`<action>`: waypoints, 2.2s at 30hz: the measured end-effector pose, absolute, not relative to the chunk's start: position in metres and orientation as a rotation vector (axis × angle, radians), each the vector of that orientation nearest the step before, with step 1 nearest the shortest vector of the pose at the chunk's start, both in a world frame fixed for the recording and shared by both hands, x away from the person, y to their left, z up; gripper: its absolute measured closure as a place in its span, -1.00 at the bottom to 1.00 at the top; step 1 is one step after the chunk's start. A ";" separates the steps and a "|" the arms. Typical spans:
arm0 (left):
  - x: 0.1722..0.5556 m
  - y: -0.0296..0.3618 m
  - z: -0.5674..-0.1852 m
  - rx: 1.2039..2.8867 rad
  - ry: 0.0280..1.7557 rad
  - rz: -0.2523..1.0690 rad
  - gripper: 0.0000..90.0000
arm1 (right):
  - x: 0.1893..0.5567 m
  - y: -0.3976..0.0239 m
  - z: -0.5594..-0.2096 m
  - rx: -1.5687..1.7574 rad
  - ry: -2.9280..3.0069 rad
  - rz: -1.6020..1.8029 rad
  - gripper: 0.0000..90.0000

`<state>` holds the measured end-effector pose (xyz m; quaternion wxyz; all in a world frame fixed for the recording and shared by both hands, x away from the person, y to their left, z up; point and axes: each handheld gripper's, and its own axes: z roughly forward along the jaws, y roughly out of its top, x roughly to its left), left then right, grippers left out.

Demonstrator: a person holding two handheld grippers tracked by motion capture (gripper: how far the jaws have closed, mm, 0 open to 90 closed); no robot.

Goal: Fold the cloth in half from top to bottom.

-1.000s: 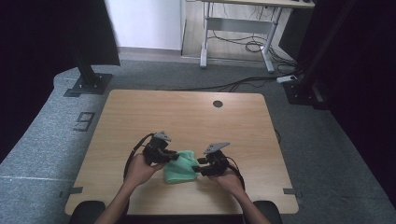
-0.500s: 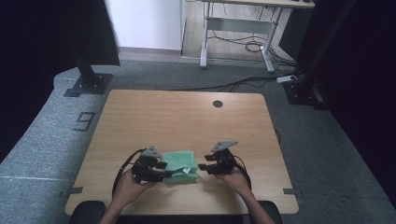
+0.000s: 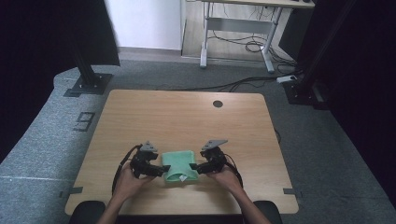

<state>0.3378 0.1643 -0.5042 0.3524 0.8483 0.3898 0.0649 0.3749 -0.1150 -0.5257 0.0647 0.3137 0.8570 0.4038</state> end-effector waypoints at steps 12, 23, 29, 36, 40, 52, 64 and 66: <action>0.325 0.160 -0.533 2.261 1.052 0.227 -0.51 | 0.356 -0.118 -0.541 0.893 2.584 1.122 -0.47; 0.335 0.162 -0.536 2.246 1.054 0.270 -0.50 | 0.355 -0.118 -0.545 0.919 2.581 1.125 -0.44; 0.341 0.160 -0.537 2.237 1.044 0.271 -0.50 | 0.355 -0.119 -0.544 0.913 2.570 1.104 -0.42; 0.342 0.157 -0.531 2.221 1.030 0.235 -0.44 | 0.357 -0.124 -0.541 0.930 2.554 1.084 -0.38; 0.338 0.160 -0.518 2.182 1.008 0.230 -0.35 | 0.355 -0.127 -0.535 0.927 2.536 1.097 -0.34; 0.329 0.153 -0.525 2.258 0.973 0.261 -0.30 | 0.344 -0.125 -0.532 0.902 2.560 1.156 -0.37; 0.344 0.150 -0.534 2.245 0.995 0.288 -0.26 | 0.355 -0.121 -0.543 0.930 2.533 1.081 -0.23; 0.347 0.149 -0.534 2.240 0.998 0.291 -0.26 | 0.359 -0.122 -0.543 0.933 2.530 1.081 -0.22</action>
